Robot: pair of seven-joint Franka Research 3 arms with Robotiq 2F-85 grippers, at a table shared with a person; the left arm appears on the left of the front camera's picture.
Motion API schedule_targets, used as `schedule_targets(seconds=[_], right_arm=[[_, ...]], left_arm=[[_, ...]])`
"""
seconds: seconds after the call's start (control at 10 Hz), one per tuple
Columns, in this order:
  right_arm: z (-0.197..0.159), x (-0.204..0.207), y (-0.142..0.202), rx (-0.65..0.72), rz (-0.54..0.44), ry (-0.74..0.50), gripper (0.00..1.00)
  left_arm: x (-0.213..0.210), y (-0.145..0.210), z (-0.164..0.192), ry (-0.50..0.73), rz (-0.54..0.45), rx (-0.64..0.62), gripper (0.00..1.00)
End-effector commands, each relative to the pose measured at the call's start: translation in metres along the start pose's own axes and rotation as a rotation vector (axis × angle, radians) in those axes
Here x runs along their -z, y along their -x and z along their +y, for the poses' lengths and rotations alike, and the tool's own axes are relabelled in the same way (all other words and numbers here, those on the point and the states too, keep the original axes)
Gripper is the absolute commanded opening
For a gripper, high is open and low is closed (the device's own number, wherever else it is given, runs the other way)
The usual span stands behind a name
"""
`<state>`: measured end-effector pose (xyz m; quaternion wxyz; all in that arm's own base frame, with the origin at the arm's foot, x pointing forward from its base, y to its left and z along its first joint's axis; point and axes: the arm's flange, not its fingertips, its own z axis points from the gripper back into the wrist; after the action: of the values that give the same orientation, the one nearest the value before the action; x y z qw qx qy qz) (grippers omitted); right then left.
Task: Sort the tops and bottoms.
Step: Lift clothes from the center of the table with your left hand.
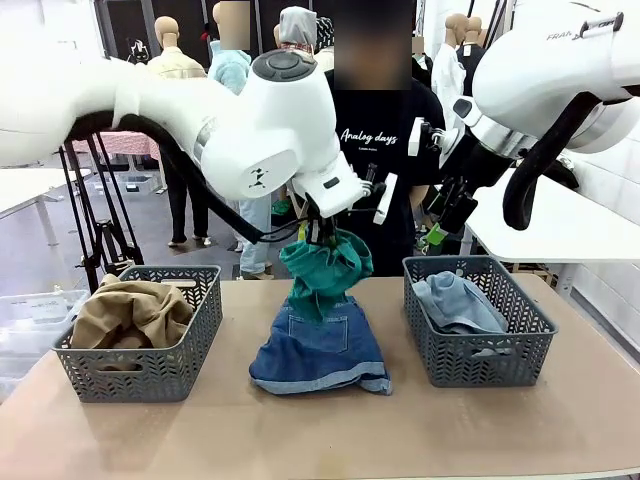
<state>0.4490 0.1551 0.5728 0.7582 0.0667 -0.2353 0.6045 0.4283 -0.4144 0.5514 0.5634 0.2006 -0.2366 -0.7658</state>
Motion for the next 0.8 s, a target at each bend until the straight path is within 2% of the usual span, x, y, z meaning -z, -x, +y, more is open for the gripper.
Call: schedule_targets(seconds=[0.0, 0.1, 0.7], right_arm=[[0.0008, 0.0016, 0.0010, 0.010, -0.002, -0.006, 1.00], [0.0008, 0.0016, 0.0010, 0.010, -0.002, -0.006, 1.00], [0.0008, 0.0016, 0.0010, 0.010, -0.002, -0.006, 1.00]], left_arm=[[0.0014, 0.0026, -0.0035, -0.048, 0.031, -0.053, 0.00], [0.0000, 0.0000, 0.0000, 0.000, 0.000, 0.000, 0.00], [0.0000, 0.0000, 0.0000, 0.000, 0.000, 0.000, 0.00]])
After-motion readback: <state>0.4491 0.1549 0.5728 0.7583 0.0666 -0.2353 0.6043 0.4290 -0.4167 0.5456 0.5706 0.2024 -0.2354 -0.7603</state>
